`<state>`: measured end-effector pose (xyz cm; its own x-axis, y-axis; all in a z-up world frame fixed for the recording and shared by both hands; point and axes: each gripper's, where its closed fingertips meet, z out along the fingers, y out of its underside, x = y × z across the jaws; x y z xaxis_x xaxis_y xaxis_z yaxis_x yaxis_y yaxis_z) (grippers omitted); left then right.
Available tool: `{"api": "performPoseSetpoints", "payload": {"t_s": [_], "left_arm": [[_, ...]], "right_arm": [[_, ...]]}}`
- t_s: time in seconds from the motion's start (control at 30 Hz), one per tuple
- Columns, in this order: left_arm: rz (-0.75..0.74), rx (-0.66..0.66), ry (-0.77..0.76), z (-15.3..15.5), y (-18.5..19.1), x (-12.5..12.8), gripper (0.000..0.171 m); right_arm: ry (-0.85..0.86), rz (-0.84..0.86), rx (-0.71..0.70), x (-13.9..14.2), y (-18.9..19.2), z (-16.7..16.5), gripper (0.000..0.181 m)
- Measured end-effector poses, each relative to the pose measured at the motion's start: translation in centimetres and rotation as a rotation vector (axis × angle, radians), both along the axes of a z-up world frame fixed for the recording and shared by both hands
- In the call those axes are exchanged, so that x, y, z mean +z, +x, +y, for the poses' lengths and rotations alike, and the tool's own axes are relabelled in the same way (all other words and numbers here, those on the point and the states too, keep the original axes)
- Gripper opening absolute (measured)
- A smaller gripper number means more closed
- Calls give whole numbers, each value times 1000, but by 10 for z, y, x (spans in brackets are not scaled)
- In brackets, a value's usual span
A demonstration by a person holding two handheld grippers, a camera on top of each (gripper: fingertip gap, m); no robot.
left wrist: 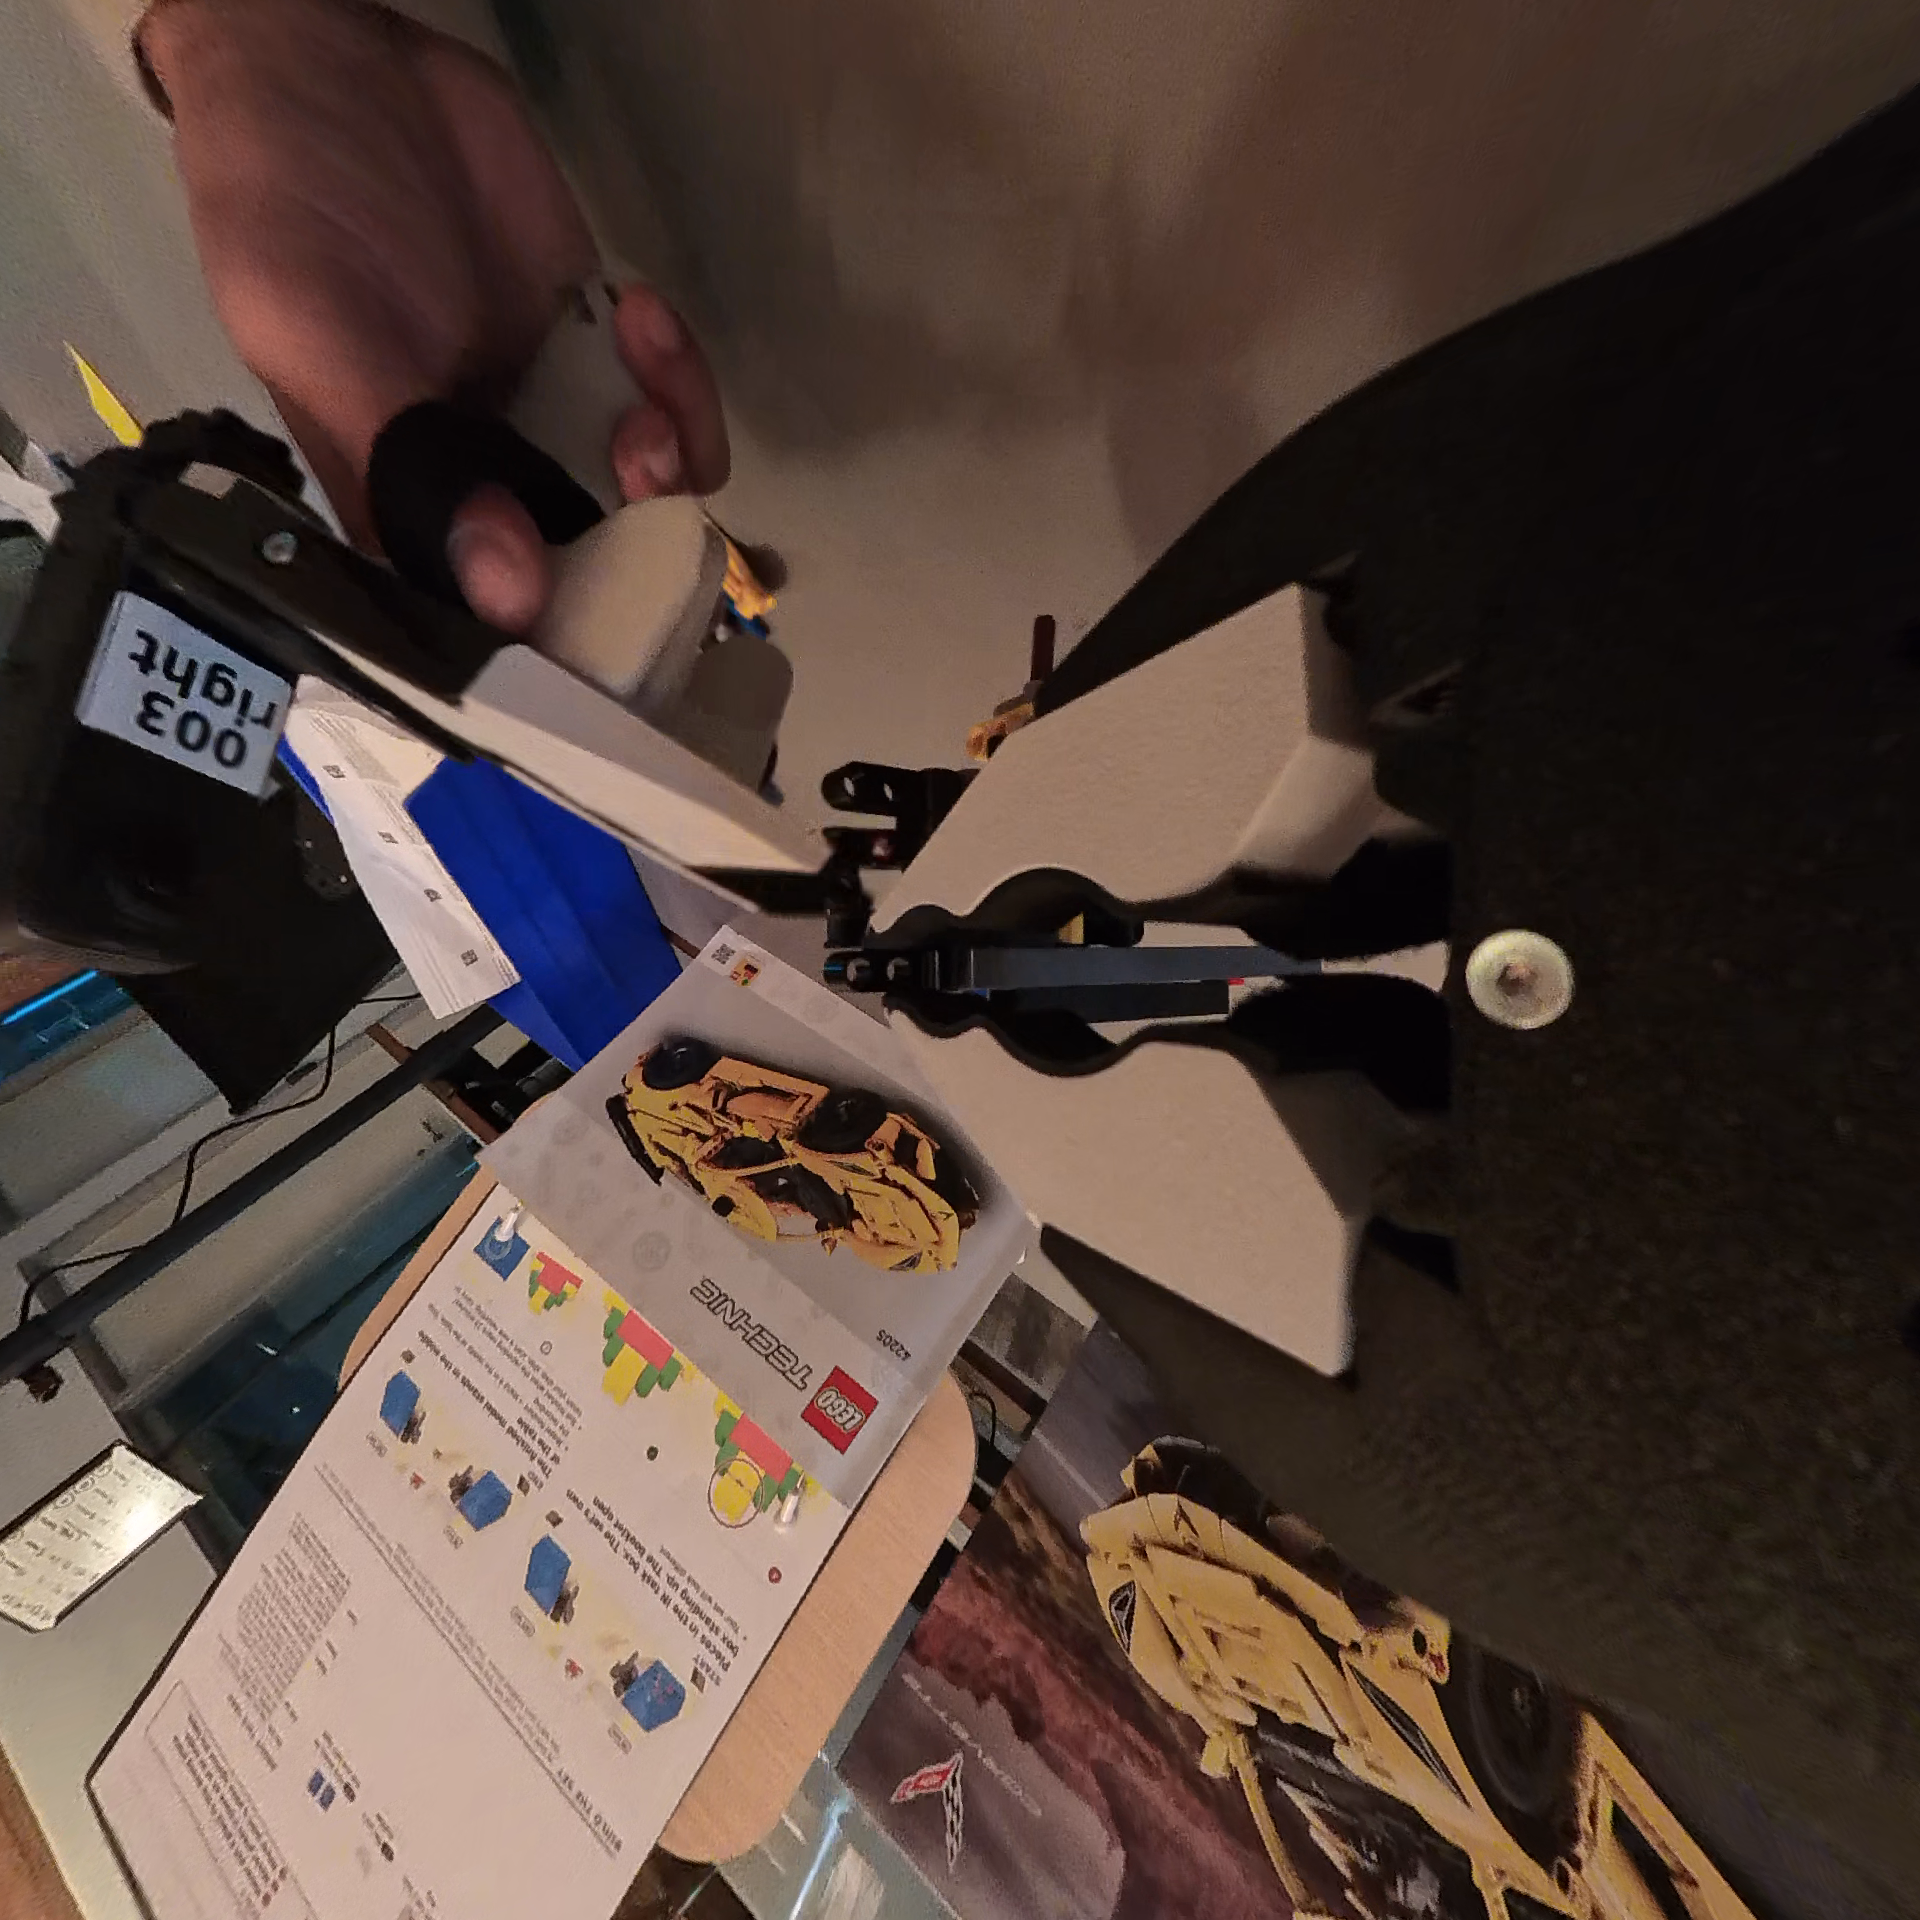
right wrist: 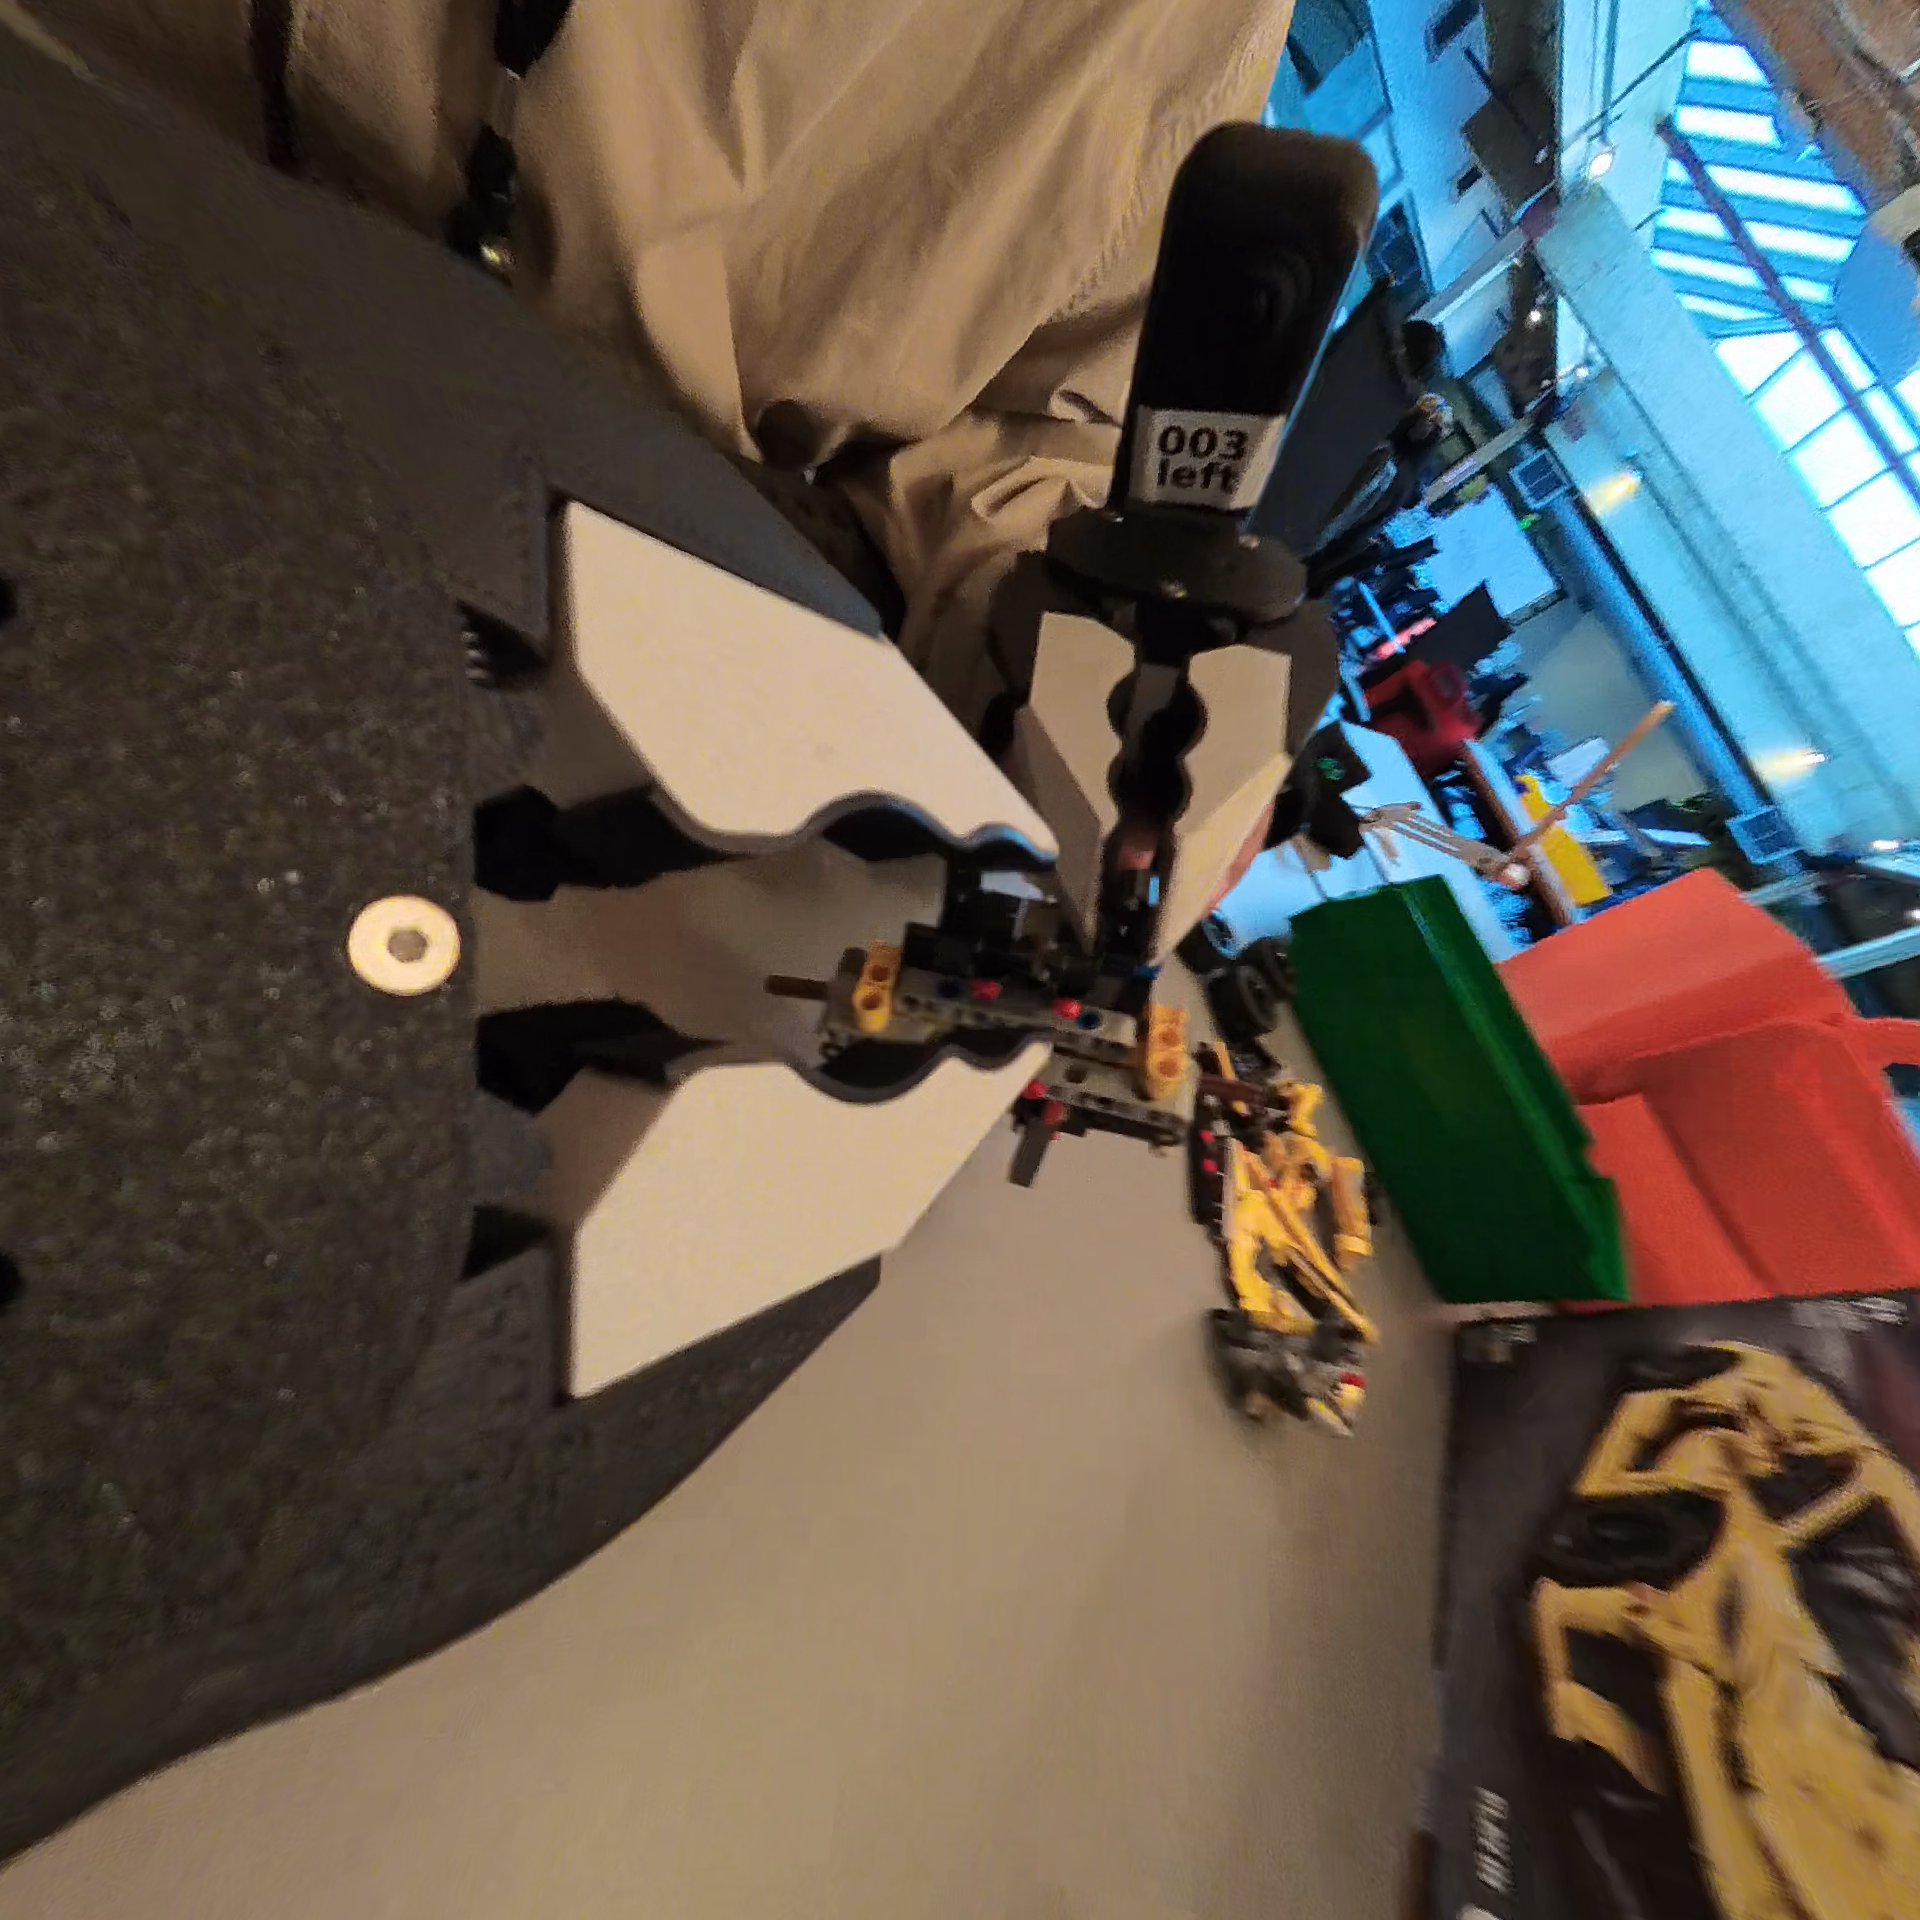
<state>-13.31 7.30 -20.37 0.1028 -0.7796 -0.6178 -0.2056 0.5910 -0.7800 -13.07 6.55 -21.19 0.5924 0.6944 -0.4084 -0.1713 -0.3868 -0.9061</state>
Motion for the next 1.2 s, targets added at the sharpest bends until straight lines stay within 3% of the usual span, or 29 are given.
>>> {"api": "performPoseSetpoints", "payload": {"t_s": [0.13, 0.27, 0.33, 0.4, 0.5, 0.67, 0.83, 1.0, 1.07, 1.1, 1.13, 1.2], "left_arm": [[-1, 37, -5, 5, 1, 0, 7], [-9, 76, -21, 9, 2, 1, 7], [-14, 89, -40, 9, 3, 1, 7], [-26, 95, -69, 9, 4, 2, 7], [-20, 79, -125, 10, 5, -1, 8], [37, 130, 6, 11, 5, -1, 6], [58, 153, -3, 14, 5, 0, 7], [41, 156, -118, 17, 5, 2, 6], [-129, 435, -91, 71, -24, 35, 7], [-183, 466, -138, 93, -40, 49, 6], [-227, 396, -234, 95, -46, 58, 7], [-224, 300, -239, 77, -41, 56, 7]], "right_arm": [[140, -192, -85, 4, 1, 3, 47], [135, -390, -182, -9, -9, 8, 56], [135, -469, -263, -13, -10, 16, 53], [143, -517, -329, -14, -8, 22, 34], [120, -525, -352, -18, -5, 24, 32], [52, -509, -344, -19, -3, 21, 27], [7, -470, -319, -18, -5, 21, 26], [-8, -465, -315, -17, -5, 19, 26], [-92, -489, -264, -33, -4, 11, 25], [-114, -531, -252, -48, -2, 6, 25], [-104, -507, -249, -47, -3, 3, 25], [-66, -419, -267, -28, -1, 5, 25]]}}
